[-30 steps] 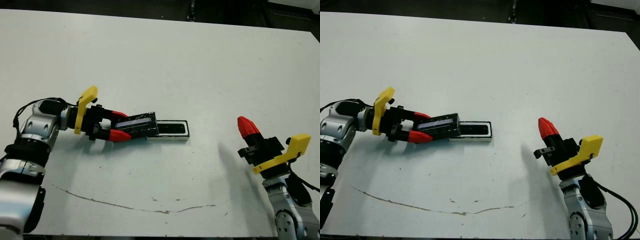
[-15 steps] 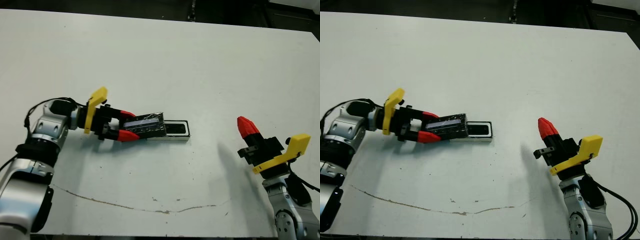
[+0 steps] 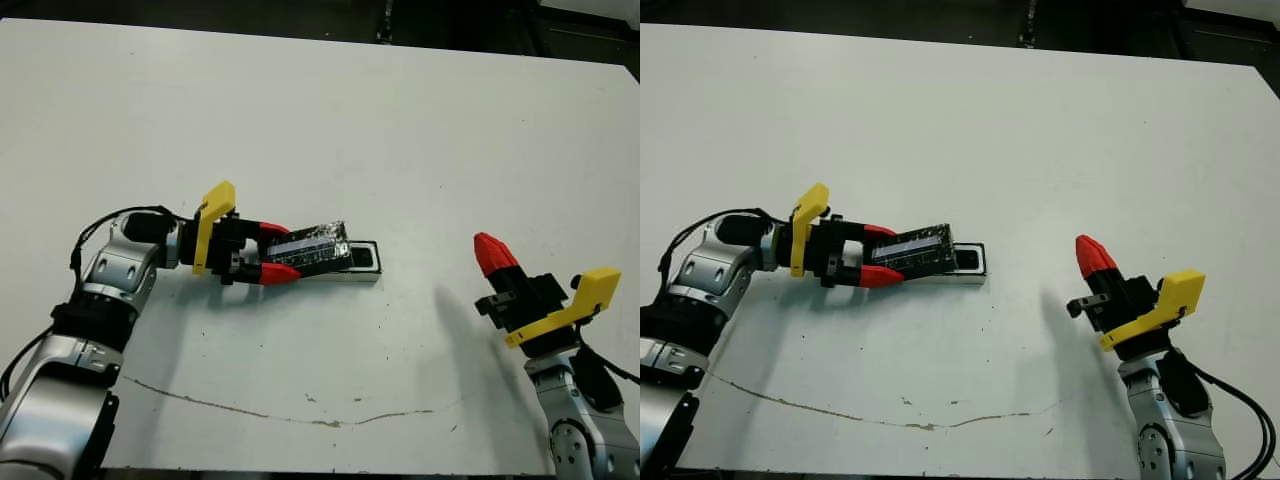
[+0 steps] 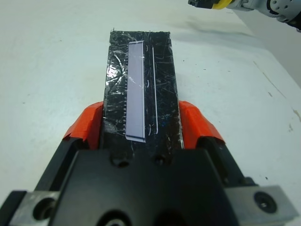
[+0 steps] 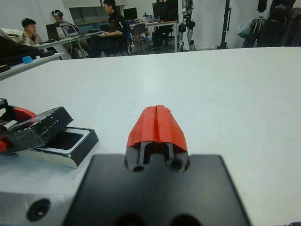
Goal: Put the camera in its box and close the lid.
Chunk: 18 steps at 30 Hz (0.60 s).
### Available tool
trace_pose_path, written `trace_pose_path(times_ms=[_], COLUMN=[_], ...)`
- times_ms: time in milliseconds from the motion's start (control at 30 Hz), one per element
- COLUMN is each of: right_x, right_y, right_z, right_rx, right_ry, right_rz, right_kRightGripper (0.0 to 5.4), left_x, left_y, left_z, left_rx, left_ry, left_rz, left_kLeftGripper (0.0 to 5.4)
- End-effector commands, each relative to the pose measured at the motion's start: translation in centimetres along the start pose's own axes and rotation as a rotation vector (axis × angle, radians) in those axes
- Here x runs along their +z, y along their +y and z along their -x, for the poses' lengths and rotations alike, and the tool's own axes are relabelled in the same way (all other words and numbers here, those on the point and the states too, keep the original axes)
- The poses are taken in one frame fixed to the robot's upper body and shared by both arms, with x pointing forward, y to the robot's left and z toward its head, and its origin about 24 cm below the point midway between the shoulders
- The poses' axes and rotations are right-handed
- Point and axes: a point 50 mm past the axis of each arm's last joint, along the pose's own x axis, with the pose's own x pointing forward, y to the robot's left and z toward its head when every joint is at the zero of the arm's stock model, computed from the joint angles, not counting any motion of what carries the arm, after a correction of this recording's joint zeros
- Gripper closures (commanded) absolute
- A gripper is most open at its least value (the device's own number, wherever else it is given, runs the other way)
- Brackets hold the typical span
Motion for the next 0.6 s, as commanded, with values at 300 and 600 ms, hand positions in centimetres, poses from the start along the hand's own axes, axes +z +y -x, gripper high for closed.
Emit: trace_pose_path(times_ms=[300, 600], right_x=[-0.1, -0.1], right_y=[-0.3, -0.3], right_z=[0.3, 0.4], right_rx=[-0.013, -0.016], right_ry=[0.029, 0.034], right_rz=[0.011, 0.019], right_kRightGripper=[5.40, 5.40], left_x=[-1.1, -1.0], left_y=[-0.7, -0.4], left_z=[-3.0, -4.5], left_rx=[-0.119, -0.146], left_ry=[0.079, 0.060], left_rz=[0.064, 0.042], left_kLeftGripper=[2.22, 2.22])
